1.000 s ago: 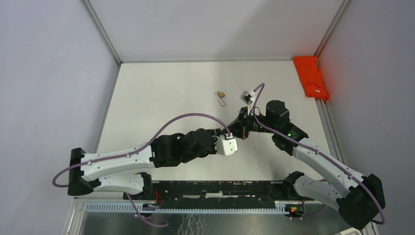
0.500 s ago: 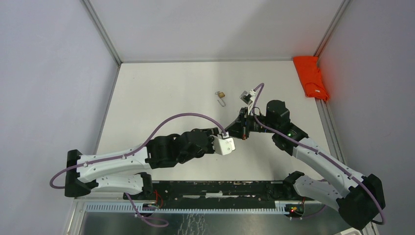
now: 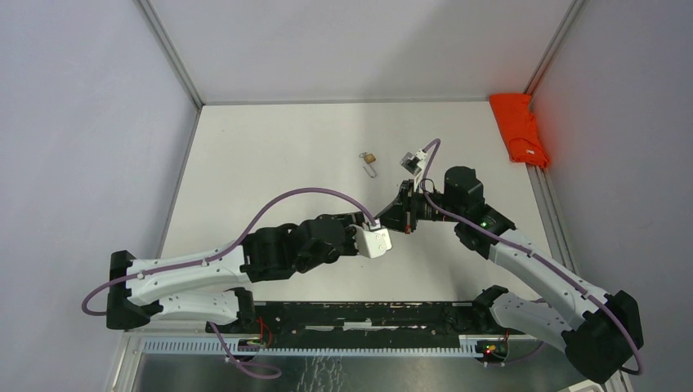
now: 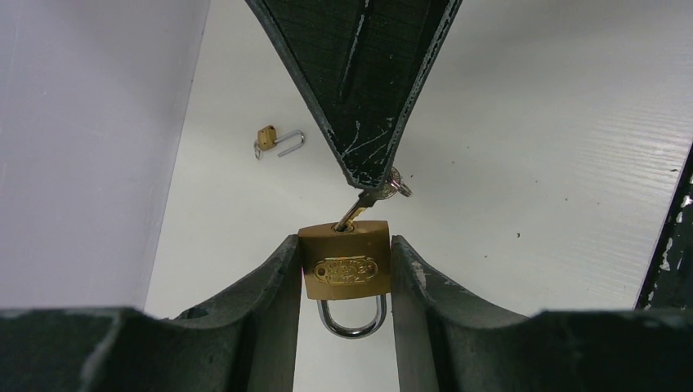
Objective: Unlock with the key
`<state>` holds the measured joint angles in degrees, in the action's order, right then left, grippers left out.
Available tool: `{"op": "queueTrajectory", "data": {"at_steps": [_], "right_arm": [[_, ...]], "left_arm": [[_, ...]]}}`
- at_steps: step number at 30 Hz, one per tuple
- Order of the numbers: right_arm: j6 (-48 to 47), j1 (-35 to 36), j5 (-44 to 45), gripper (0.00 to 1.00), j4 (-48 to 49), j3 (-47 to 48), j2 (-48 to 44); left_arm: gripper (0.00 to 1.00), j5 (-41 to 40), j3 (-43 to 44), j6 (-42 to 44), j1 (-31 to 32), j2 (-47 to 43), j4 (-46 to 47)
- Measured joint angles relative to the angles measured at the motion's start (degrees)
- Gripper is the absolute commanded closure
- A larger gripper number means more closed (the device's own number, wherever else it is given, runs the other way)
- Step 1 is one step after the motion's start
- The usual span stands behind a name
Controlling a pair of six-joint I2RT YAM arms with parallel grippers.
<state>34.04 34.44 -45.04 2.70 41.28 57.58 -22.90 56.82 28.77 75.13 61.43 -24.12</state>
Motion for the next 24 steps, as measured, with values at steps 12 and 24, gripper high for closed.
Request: {"op": "queueTrajectory", "data": {"at_steps": [12, 24], "right_arm": [[-5.7, 0.1, 5.3, 1.00, -8.1, 4.5, -0.3], [-17.4, 0.1, 24.0, 1.00, -19.2, 8.9, 1.1]], "left_arm": [[0.98, -1.7, 0.0, 0.0, 0.0, -0.1, 1.0], [0.98, -8.9, -1.0, -4.5, 0.0, -4.4, 1.9]]}}
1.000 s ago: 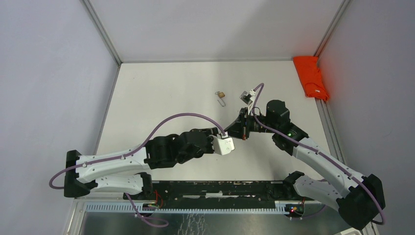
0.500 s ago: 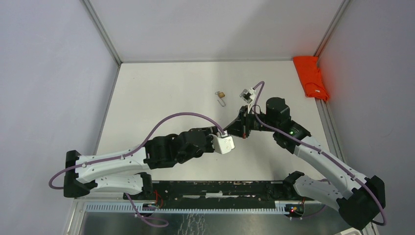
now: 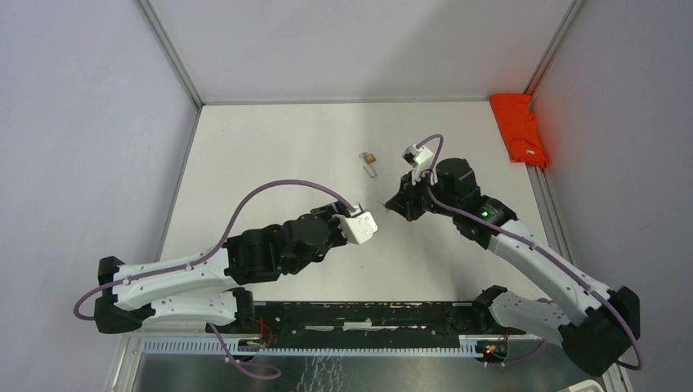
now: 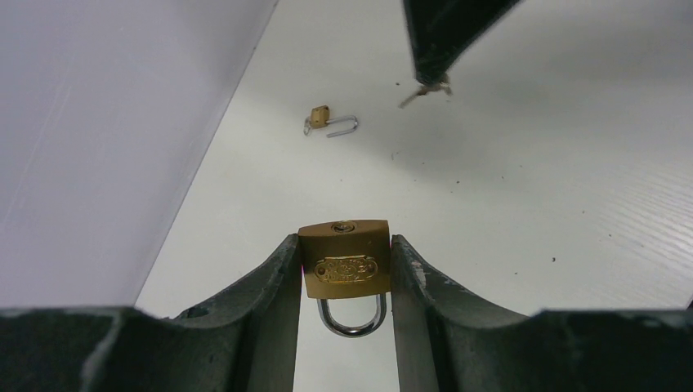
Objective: Unlock with the key
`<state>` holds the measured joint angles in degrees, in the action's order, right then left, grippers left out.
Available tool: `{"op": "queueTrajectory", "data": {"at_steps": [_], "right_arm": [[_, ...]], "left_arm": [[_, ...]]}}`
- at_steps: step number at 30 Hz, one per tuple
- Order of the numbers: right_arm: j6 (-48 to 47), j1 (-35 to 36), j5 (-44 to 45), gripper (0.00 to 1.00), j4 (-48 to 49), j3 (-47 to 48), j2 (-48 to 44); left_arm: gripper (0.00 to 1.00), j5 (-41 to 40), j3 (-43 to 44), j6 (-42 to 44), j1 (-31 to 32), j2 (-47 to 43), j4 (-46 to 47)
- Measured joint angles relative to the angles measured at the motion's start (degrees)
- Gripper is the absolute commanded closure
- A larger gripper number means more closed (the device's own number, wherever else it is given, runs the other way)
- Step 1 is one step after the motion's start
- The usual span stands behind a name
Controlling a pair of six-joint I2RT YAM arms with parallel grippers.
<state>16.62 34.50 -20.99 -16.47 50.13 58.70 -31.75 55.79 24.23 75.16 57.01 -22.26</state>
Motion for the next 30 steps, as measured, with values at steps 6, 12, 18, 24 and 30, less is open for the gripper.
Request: {"op": "queueTrajectory", "data": {"at_steps": [6, 12, 18, 24, 30], "right_arm": [[-3.5, 0.7, 8.9, 1.00, -1.4, -3.7, 10.0], [-5.6, 1.4, 14.7, 1.00, -2.3, -5.0, 18.9], [-6.9, 2.0, 17.6, 1.00, -1.1, -5.0, 24.3], [-7.4, 3.7, 20.6, 1.00, -0.3, -4.9, 28.1], [-7.5, 5.2, 23.3, 1.00, 0.1, -4.8, 29.0]], "left_arm": [[0.98, -3.4, 0.2, -2.4, 0.0, -0.3, 1.7], [0.98, -5.5, 1.2, -4.9, 0.0, 0.7, 3.4], [0.98, -5.9, 0.9, -6.0, 0.0, -0.4, 5.4], [0.98, -6.1, -0.6, -6.3, 0.0, -2.3, 6.7], [0.98, -6.3, -1.2, -6.4, 0.0, -2.5, 7.4]]}}
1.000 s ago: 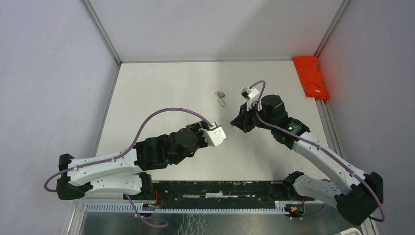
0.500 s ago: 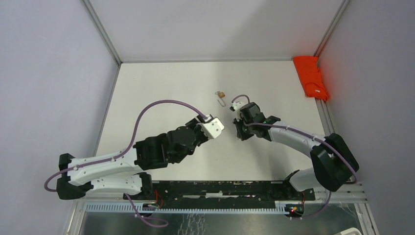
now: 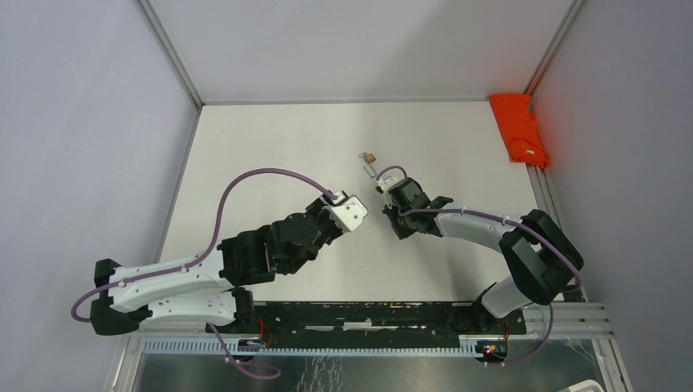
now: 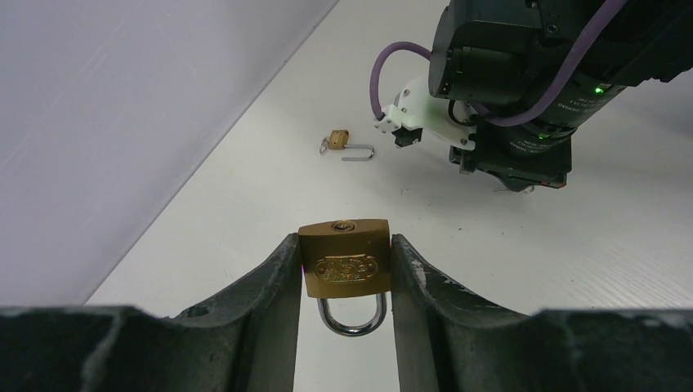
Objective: Unlock with the key
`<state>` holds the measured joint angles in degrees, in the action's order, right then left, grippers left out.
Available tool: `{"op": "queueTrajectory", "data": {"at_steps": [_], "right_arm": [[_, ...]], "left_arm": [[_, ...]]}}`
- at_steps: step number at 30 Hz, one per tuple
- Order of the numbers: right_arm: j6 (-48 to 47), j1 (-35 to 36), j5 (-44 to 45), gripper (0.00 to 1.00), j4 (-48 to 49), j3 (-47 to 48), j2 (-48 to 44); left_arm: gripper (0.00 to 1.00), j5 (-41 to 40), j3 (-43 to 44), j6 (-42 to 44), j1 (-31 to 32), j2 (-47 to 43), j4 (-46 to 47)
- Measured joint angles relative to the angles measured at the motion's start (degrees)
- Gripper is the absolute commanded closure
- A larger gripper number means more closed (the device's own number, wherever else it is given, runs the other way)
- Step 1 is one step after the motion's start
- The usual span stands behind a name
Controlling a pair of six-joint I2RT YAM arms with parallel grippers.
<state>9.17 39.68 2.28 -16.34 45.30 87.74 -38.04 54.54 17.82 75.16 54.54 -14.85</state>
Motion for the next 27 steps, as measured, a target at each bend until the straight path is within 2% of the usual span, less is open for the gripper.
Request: {"op": "queueTrajectory", "data": {"at_steps": [15, 27], "right_arm": [[0.0, 0.5, 1.8, 1.00, 0.9, 0.5, 1.1], [0.0, 0.8, 1.8, 0.96, 1.7, 2.3, 4.0]], "left_arm": [[0.98, 0.0, -0.6, 0.0, 0.0, -0.5, 0.2], [0.98, 0.2, -1.5, 0.0, 0.0, -1.3, 0.4]]}}
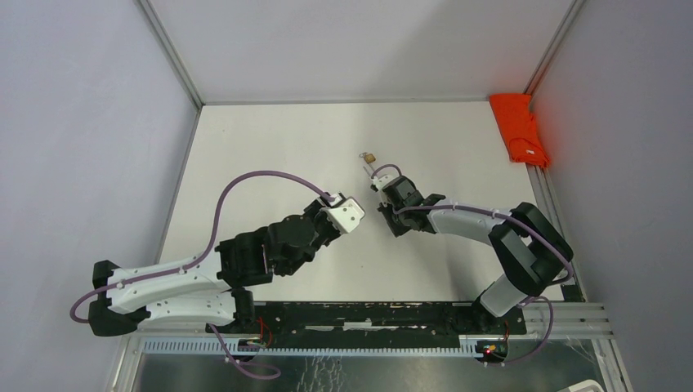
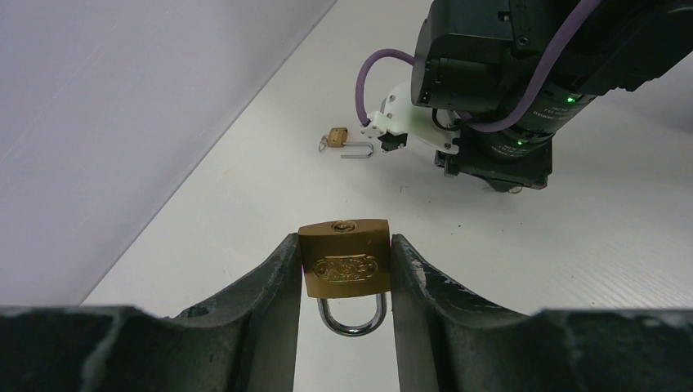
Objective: Unlock with the key
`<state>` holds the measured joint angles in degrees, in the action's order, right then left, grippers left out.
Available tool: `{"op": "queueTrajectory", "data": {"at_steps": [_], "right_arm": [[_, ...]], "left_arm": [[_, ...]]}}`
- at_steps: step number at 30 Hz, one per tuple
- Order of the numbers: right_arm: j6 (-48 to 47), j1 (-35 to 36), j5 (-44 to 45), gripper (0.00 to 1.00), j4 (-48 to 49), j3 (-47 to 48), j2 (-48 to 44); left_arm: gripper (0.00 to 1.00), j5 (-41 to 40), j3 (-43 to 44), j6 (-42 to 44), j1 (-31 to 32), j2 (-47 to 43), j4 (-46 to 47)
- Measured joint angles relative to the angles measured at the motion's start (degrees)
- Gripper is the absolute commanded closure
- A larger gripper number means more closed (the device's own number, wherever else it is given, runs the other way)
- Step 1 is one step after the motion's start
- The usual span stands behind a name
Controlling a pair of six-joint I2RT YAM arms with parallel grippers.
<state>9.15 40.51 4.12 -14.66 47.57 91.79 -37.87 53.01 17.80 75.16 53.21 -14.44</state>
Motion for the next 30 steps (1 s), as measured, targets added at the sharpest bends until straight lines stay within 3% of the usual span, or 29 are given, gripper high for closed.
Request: {"op": "queueTrajectory", "data": {"at_steps": [2, 15, 21, 26, 30], "right_arm": [[0.0, 0.1, 0.0, 1.00, 0.0, 0.1, 0.2], [-1.2, 0.2, -1.4, 1.00, -5.2, 2.4, -0.5], [-3.2, 0.1, -12.2, 1.00, -12.0, 9.7, -12.8], [-2.3, -1.2, -26.3, 1.00, -10.9, 14.9, -24.8], [0.0, -1.5, -35.6, 1.00, -10.6, 15.0, -29.0]], "left_arm": [[0.98, 0.0, -0.1, 0.0, 0.0, -0.1, 0.0], [0.98, 0.8, -0.6, 0.0, 0.0, -0.6, 0.5], [0.98, 3.8, -0.6, 0.1, 0.0, -0.5, -0.3], [0.98, 10.4, 0.8, 1.4, 0.0, -0.5, -4.7], [0.98, 15.3, 1.5, 3.4, 0.0, -2.4, -7.6]]}}
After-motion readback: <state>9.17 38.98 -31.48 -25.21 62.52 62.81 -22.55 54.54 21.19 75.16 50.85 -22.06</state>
